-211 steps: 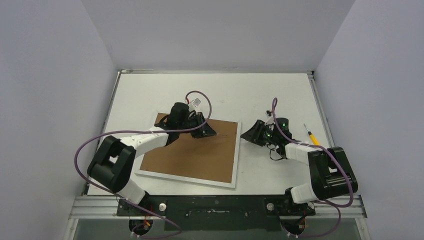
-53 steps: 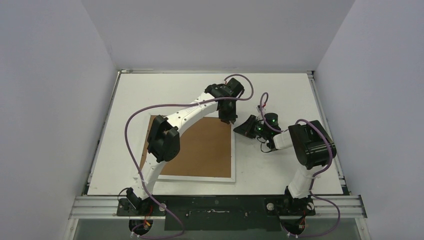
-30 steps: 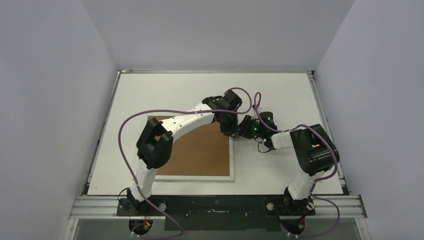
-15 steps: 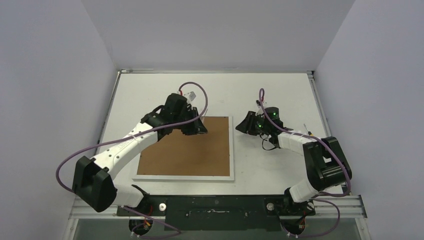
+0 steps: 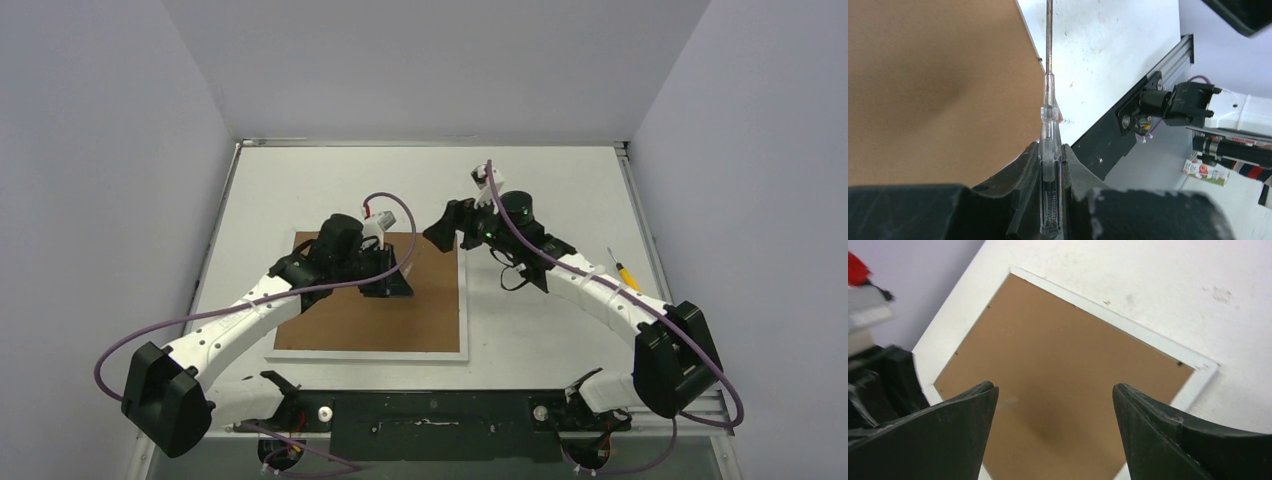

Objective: Take the photo out of the frame
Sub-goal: Adjust the photo frame at the center of the board.

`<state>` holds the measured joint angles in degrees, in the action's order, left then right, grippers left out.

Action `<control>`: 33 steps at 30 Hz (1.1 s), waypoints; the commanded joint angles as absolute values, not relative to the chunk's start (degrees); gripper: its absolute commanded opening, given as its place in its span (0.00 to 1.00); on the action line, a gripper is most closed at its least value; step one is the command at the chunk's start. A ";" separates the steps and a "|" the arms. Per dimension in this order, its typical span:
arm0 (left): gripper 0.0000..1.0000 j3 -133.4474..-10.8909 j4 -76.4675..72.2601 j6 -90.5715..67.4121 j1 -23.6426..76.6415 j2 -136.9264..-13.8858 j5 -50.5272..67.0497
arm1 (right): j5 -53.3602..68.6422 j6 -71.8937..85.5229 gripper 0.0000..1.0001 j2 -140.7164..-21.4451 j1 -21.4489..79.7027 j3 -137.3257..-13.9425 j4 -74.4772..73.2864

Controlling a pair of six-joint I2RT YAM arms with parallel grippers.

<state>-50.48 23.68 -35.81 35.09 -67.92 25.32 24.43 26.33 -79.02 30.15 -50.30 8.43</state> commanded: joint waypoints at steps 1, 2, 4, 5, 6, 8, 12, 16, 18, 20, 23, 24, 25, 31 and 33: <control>0.00 -50.90 20.41 -33.62 38.00 -66.74 27.55 | 17.02 23.65 0.88 -79.48 36.76 -56.32 4.31; 0.00 -51.36 20.98 -33.15 38.82 -67.12 27.17 | 16.26 23.24 0.88 -79.94 38.16 -57.16 3.94; 0.00 -52.94 22.82 -32.00 40.22 -67.78 24.67 | 15.68 21.84 0.86 -81.32 40.52 -58.43 2.74; 0.00 -53.55 23.61 -31.57 40.74 -67.80 23.01 | 15.22 21.29 0.85 -82.09 41.40 -58.99 1.46; 0.00 -54.07 24.21 -31.17 41.00 -67.60 22.12 | 14.49 20.87 0.83 -82.89 42.03 -59.32 0.38; 0.00 -54.75 24.87 -30.70 40.93 -66.80 20.88 | 13.42 20.66 0.77 -84.08 42.49 -58.57 -2.79; 0.00 -55.37 25.57 -30.49 40.13 -64.73 16.73 | 14.11 20.85 0.65 -81.84 42.41 -52.07 -3.08; 0.00 -54.76 23.91 -30.99 38.85 -63.28 15.94 | 17.49 22.38 0.56 -76.77 42.65 -44.24 -1.57; 0.00 -54.25 22.29 -31.24 38.67 -63.13 16.87 | 18.74 22.59 0.54 -74.50 43.55 -42.19 -1.24; 0.00 -54.46 21.31 -31.66 38.67 -63.64 17.30 | 18.56 22.43 0.53 -72.78 45.65 -41.17 -1.58; 0.00 -54.58 18.99 -32.51 38.64 -64.47 19.28 | 17.16 22.16 0.53 -72.34 46.93 -40.83 -3.11; 0.00 -54.51 18.12 -32.96 38.63 -64.72 20.02 | 17.06 22.14 0.53 -72.33 47.12 -40.60 -3.22; 0.00 -54.42 17.32 -33.37 38.59 -64.89 20.66 | 17.16 22.19 0.52 -72.21 47.31 -40.39 -3.00; 0.00 -52.88 13.92 -35.36 38.60 -65.66 22.45 | 18.16 22.71 0.52 -71.19 48.08 -39.69 -0.81; 0.00 -52.34 13.35 -35.80 38.58 -65.53 21.61 | 18.32 22.28 0.52 -71.27 48.08 -39.79 -0.87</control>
